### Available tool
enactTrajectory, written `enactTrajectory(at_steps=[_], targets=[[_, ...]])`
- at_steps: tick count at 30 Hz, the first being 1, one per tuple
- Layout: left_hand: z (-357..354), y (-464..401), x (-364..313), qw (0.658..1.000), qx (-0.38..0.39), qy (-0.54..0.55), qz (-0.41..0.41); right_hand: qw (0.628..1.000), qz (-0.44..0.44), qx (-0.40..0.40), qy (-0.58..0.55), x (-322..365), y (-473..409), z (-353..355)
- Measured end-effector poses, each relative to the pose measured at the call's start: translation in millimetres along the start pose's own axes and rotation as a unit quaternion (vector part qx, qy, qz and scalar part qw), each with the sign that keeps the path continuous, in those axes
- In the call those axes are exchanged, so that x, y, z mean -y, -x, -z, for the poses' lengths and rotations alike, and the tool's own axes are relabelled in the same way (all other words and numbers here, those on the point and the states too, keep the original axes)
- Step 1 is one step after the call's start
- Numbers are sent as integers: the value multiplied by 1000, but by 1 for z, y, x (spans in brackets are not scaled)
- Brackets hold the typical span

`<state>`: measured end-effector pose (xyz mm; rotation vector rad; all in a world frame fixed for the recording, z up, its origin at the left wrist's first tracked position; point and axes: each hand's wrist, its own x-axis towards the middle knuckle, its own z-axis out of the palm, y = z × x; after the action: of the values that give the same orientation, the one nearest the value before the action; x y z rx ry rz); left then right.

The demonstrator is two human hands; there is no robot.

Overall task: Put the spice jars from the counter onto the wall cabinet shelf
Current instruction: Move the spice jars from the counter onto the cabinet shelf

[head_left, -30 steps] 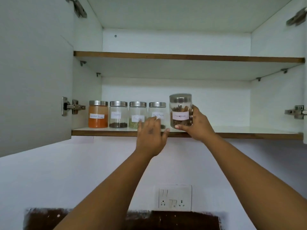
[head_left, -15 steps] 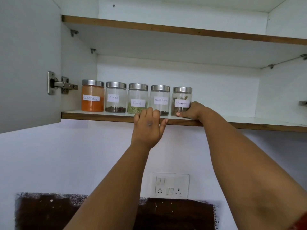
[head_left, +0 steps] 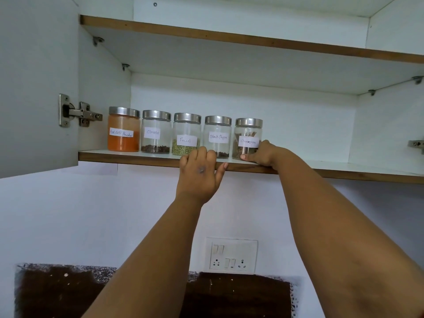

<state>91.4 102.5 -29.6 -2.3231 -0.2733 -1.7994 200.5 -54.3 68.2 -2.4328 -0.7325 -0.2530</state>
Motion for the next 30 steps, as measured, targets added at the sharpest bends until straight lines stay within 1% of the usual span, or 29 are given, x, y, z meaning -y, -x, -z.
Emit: enactTrajectory(at_steps=[6,8,10,13,15,16,19,21,24,26,28,30], targets=[[2,1,-1,1000,8,-2,3,1000,-13,13,15,3,4,0],[3,0,-2,1000,7,-2,2,1000,-14,4,15,4,7,2],[4,0,-1,1000,11,-5,-2,1000,-23,3,-10,4,10,2],[6,-1,1,1000,20,-18,-11,998,-34,32,-33,4,19,0],[9,-1,-1,999,26,-22,-11,999,-51,14,-6,0,30,-4],[10,-2,-1,999,33,-23,-10,998,-54,-2,29,-2,36,-6],[18,-5,-3,997,83,-10,-4,992,-35,-38,119,-8,53,-6],[27,-8,-4,988,156,4,9,988,-27,-37,148,-16,66,-5],[41,-11,-7,966,256,-24,17,980,3,-46,193,-32,87,-10],[50,-5,-10,954,297,-29,15,984,30,-58,168,-42,105,-14],[57,7,-9,956,293,11,26,989,45,-67,123,-48,124,-18],[65,24,-11,959,272,61,56,996,54,-66,29,-50,147,-25]])
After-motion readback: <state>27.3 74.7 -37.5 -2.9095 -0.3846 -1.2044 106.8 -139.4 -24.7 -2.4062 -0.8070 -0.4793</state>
